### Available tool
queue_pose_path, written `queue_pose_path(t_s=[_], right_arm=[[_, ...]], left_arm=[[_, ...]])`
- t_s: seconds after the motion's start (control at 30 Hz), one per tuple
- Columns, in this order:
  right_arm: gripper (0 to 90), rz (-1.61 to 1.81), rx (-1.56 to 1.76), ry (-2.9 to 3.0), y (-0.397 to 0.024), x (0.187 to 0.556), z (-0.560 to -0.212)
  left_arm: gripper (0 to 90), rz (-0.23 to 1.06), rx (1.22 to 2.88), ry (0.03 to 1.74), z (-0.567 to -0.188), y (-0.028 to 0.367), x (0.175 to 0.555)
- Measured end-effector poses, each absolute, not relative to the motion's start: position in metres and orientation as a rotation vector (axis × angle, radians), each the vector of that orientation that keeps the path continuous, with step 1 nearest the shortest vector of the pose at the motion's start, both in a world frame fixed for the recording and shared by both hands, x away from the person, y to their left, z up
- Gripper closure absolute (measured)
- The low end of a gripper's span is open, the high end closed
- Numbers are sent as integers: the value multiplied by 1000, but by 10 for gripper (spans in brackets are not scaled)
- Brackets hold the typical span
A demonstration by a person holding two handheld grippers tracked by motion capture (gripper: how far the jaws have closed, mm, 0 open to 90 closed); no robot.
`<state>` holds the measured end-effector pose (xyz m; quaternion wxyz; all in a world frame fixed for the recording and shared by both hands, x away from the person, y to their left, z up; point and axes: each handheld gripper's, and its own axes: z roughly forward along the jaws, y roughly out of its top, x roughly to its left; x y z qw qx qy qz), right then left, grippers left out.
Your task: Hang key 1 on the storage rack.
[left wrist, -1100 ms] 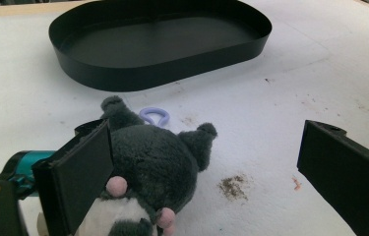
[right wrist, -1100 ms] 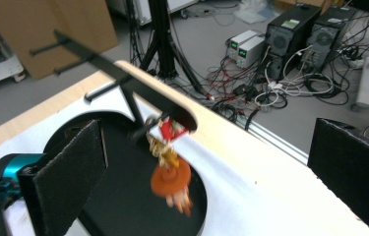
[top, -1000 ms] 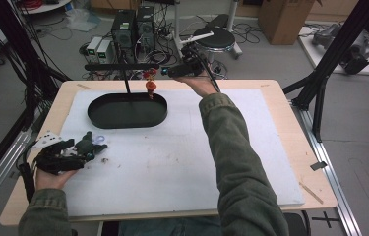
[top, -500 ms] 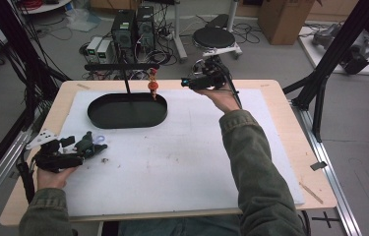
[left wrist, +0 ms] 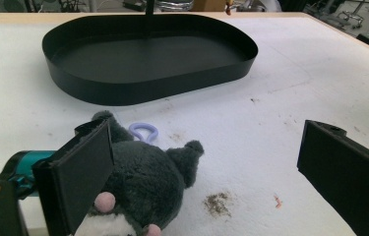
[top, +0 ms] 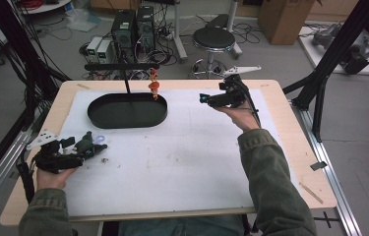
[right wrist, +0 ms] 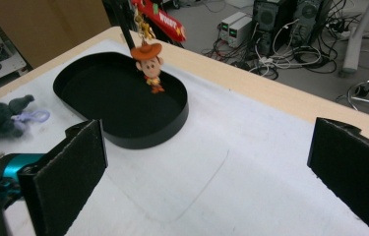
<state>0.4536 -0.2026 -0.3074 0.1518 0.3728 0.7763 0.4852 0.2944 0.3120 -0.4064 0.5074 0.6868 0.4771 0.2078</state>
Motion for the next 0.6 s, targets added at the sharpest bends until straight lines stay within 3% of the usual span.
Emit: queue_pose_path(t_s=[0.6], right_arm=[[5,1308,1052,2215,-235,404,-343]], left_arm=[[72,510,1664,1152,-407,312,293]])
